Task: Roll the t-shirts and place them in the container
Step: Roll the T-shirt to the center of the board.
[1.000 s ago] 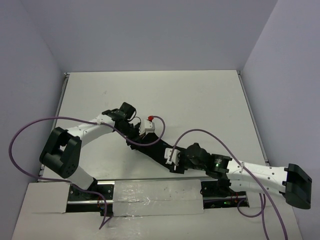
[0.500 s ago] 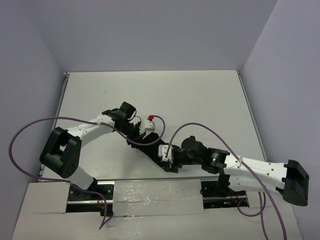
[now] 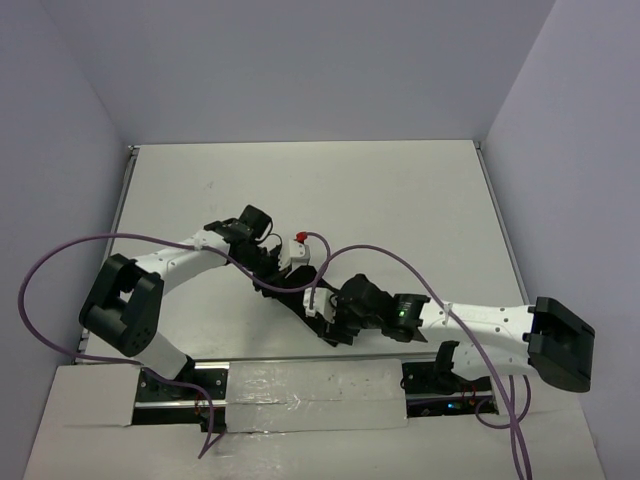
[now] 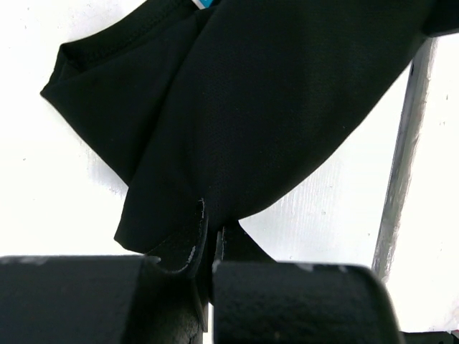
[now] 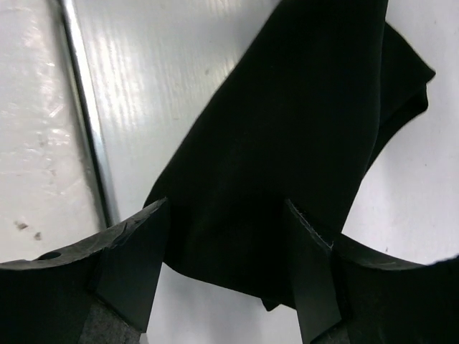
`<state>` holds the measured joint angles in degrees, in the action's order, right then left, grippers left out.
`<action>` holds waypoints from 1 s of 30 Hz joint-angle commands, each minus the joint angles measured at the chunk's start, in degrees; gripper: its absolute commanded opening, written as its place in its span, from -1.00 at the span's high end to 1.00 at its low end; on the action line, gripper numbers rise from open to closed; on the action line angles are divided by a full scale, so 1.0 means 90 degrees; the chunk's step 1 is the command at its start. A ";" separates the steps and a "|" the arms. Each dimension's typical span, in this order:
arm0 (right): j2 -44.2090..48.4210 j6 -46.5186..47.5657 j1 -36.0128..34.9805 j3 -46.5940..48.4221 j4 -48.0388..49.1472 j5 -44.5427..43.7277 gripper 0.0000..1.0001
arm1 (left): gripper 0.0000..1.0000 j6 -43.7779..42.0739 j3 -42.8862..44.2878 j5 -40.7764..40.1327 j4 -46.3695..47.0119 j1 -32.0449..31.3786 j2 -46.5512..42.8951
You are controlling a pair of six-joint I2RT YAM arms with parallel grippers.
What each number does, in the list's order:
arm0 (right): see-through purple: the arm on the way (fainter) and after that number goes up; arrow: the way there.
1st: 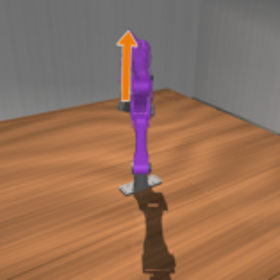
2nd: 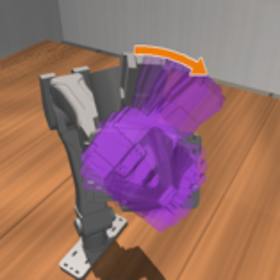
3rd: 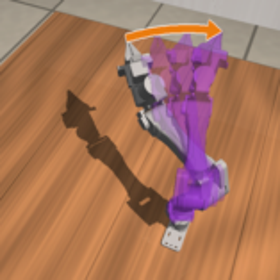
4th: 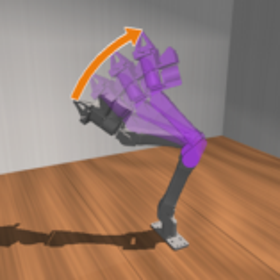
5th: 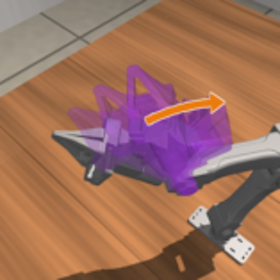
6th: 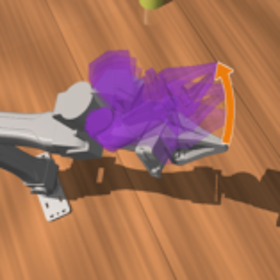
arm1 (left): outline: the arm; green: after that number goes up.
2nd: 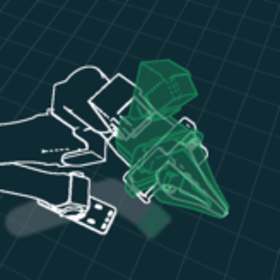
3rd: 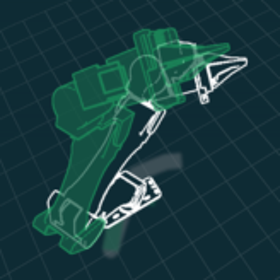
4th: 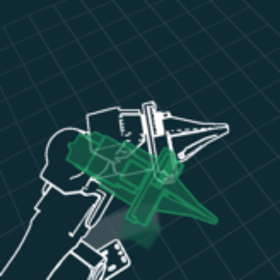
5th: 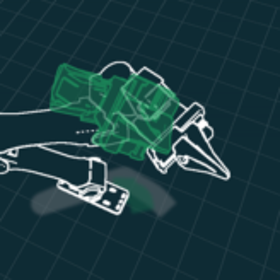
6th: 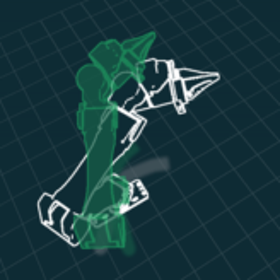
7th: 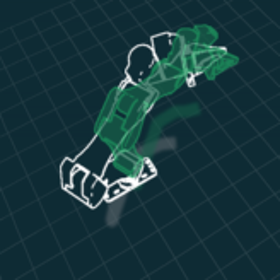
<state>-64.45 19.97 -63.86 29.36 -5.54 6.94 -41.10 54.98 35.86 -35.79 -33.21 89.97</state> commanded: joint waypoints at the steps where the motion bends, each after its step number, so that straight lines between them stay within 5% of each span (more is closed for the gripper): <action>1: -0.0086 -0.0080 -0.0053 0.0097 0.0322 -0.0507 -0.40 | 1.00 -0.0003 0.0004 0.0127 0.0159 0.0028 -0.0163; 4: -0.0066 -0.0187 -0.0034 0.0087 0.0352 -0.0663 -0.18 | 1.00 -0.0052 0.0014 0.0157 0.0080 0.0038 -0.0183; 5: -0.0105 -0.0207 -0.0024 0.0135 0.0313 -0.0644 0.30 | 1.00 -0.0072 0.0004 0.0157 0.0032 0.0038 -0.0183; 8: -0.0144 -0.0265 0.0112 0.0223 0.0128 -0.0440 1.00 | 1.00 -0.0082 0.0033 0.0176 -0.0163 0.0038 -0.0183; 12: 0.0109 -0.0324 0.0726 0.0263 -0.0038 0.0242 1.00 | 1.00 -0.0256 0.0102 0.0527 -0.0807 0.0106 -0.0163; 16: 0.0149 -0.0208 0.2130 0.0467 -0.0389 0.1629 1.00 | 1.00 -0.0365 0.0316 0.0820 -0.1365 0.0116 -0.0134; 30: -0.1286 0.0350 0.3734 0.1493 -0.1337 0.3330 1.00 | 0.83 -0.0132 0.1205 0.1573 -0.2235 0.0496 0.0960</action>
<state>-75.20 21.15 -32.86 40.16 -13.39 33.23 -42.50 63.02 46.68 -52.38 -30.59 97.80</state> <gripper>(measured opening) 0.023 0.080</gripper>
